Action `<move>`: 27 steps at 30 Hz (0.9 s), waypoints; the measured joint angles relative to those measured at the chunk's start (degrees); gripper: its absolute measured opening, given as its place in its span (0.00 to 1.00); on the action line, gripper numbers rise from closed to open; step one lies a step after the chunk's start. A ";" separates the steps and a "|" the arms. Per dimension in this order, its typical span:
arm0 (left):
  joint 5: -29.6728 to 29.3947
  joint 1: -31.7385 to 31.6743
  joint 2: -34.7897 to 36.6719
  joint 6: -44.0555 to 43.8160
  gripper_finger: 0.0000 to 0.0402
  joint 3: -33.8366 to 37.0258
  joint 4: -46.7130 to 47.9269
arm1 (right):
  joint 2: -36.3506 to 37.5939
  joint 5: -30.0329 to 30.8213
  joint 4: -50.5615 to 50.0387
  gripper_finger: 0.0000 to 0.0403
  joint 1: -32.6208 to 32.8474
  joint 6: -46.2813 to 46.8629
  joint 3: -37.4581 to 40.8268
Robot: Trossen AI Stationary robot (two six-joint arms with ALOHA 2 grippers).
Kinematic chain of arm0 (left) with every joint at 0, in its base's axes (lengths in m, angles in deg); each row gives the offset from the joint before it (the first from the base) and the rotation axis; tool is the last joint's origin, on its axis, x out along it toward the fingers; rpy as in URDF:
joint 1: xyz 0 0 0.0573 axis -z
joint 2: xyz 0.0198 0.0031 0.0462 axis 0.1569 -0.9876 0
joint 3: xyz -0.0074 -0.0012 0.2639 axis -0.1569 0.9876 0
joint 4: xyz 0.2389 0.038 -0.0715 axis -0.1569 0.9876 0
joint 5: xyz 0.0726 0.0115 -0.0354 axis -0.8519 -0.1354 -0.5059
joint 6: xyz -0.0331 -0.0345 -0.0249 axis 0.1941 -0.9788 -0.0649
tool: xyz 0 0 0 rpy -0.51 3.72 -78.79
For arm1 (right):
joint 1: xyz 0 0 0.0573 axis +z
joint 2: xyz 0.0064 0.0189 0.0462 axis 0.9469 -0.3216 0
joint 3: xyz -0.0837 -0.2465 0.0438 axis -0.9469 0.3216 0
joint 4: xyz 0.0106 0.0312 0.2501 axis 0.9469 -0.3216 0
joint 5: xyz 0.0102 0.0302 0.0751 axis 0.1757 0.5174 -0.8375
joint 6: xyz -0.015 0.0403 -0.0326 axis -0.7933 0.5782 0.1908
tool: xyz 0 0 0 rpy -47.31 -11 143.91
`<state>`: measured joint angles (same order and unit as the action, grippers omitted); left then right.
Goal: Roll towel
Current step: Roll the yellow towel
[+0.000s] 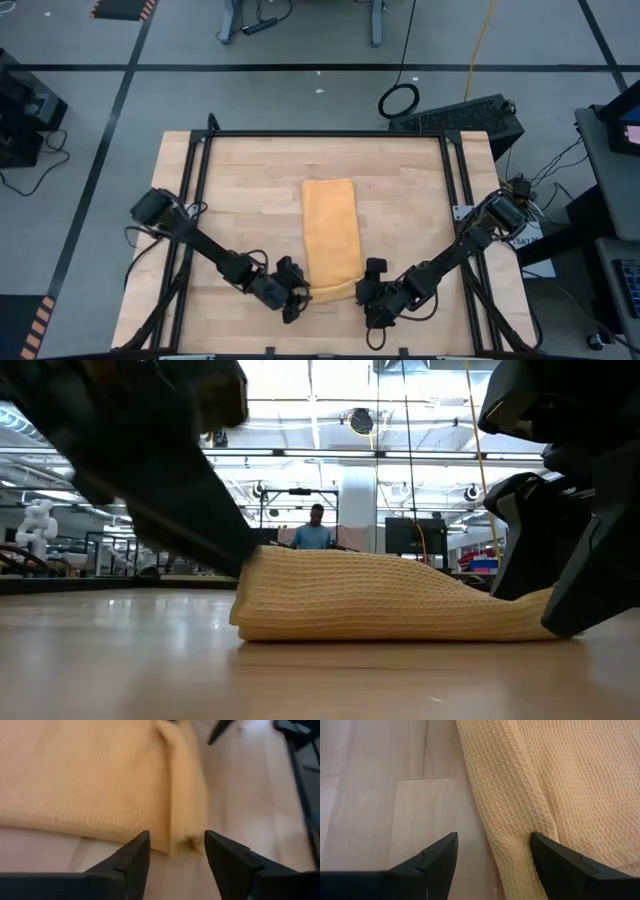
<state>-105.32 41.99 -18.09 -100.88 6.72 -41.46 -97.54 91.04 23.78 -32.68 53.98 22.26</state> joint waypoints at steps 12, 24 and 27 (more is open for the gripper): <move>-13.43 6.16 -1.18 23.71 0.49 -0.13 -13.33 | -0.15 -0.31 0.39 0.60 -0.02 2.14 0.11; -21.53 8.89 -12.08 35.33 0.49 -0.22 -26.91 | -0.24 -0.57 0.79 0.60 -0.28 3.24 0.17; -21.55 9.16 -12.08 36.65 0.49 -0.38 -27.11 | -0.26 -0.57 0.79 0.60 -0.28 3.26 0.17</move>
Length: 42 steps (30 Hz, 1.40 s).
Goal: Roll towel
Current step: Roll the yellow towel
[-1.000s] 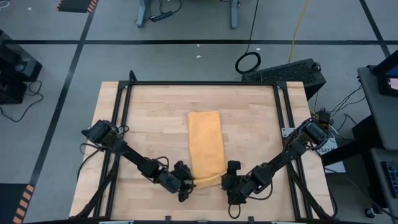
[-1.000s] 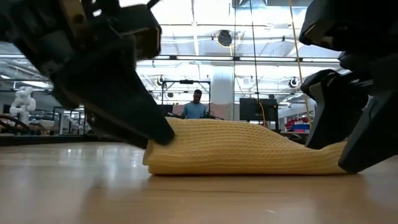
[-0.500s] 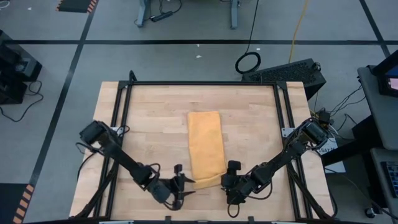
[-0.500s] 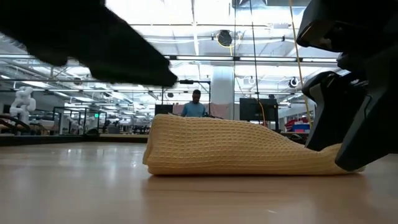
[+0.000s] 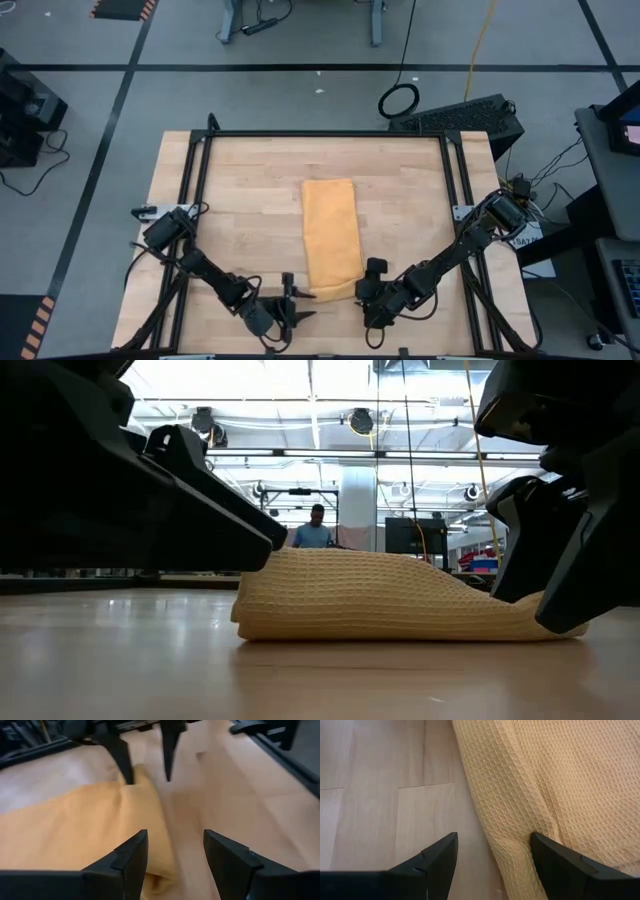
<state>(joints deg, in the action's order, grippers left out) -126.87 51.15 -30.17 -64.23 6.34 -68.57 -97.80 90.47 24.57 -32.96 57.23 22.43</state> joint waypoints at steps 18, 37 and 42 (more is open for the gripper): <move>1.75 -1.91 0.00 0.86 0.71 -0.31 6.09 | -0.02 -0.28 0.10 0.60 -0.46 1.36 0.04; 6.18 -4.93 0.33 -17.84 0.63 -0.55 15.35 | -0.05 0.20 0.00 0.60 0.16 1.08 -0.75; 5.61 -5.00 0.31 -18.19 0.39 -0.50 15.77 | -0.46 2.88 -8.49 0.60 1.19 -0.63 -5.53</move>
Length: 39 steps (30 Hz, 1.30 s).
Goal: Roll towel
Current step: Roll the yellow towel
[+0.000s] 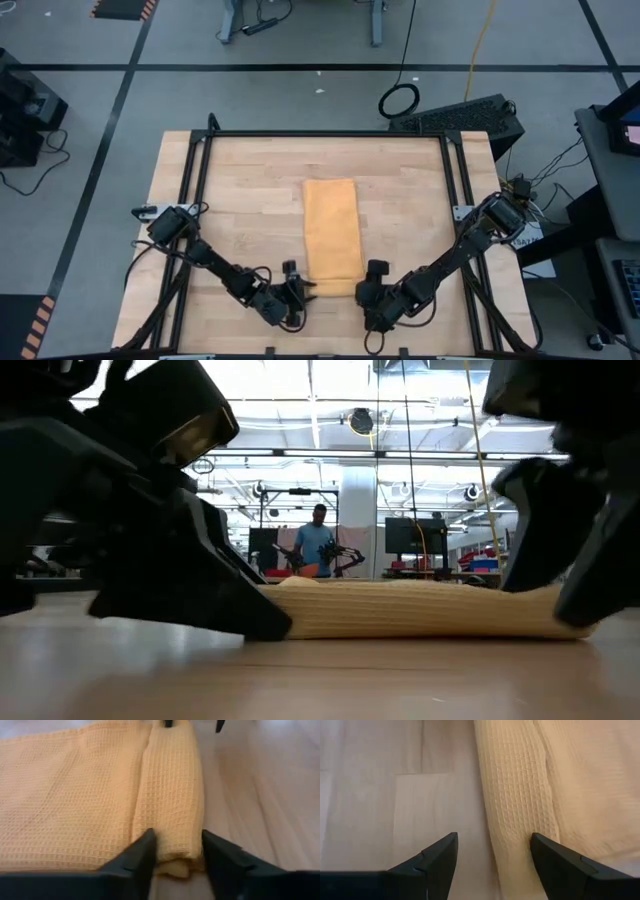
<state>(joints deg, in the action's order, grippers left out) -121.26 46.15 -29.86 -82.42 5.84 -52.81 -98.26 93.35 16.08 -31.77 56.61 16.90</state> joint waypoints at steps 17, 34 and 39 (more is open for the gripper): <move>13.98 -0.89 4.23 -11.39 0.10 0.30 1.49 | -1.23 7.53 -6.47 0.64 4.98 -12.27 -6.01; 17.91 -1.90 6.56 -19.85 0.07 0.24 7.58 | -5.70 9.35 -0.18 0.62 5.89 -12.10 -6.09; 18.69 -1.90 6.56 -19.79 0.07 0.24 7.44 | -5.77 6.93 -0.35 0.59 3.18 -9.43 -6.12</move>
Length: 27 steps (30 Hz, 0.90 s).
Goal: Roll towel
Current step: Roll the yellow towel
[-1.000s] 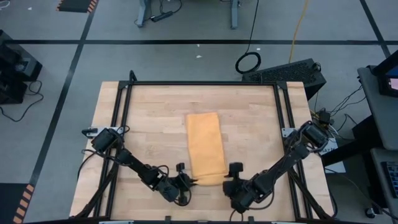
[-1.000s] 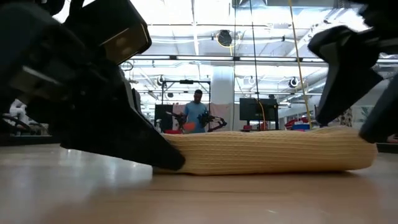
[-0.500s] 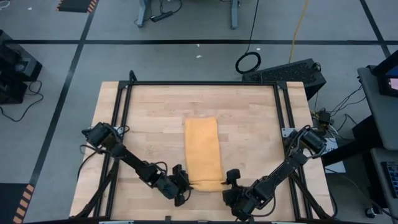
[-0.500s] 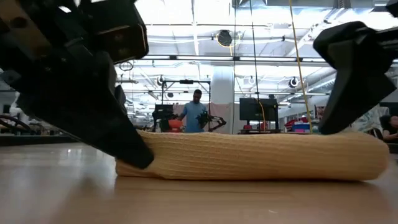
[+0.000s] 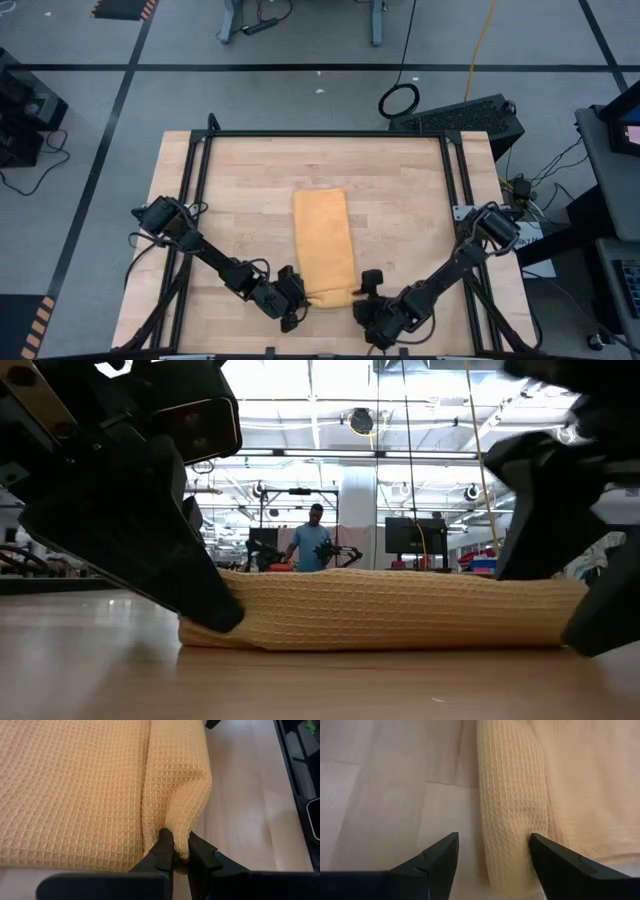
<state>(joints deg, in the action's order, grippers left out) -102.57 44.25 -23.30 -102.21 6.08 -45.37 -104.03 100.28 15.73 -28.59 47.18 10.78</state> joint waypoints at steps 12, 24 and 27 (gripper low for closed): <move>6.69 0.02 0.02 2.08 0.07 -0.07 -0.18 | 0.90 -21.08 1.52 0.28 -6.88 1.65 -0.26; 9.53 0.16 0.02 3.62 0.16 -0.09 -0.20 | 2.20 -37.02 4.58 0.03 -11.47 4.57 -0.04; 9.12 0.64 0.22 5.40 0.26 -0.04 -0.11 | 2.16 -39.11 4.59 0.03 -12.38 5.81 -0.04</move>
<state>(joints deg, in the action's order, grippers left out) -93.45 44.89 -23.08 -96.81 6.04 -45.48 -101.87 61.17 20.31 -40.97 52.99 10.74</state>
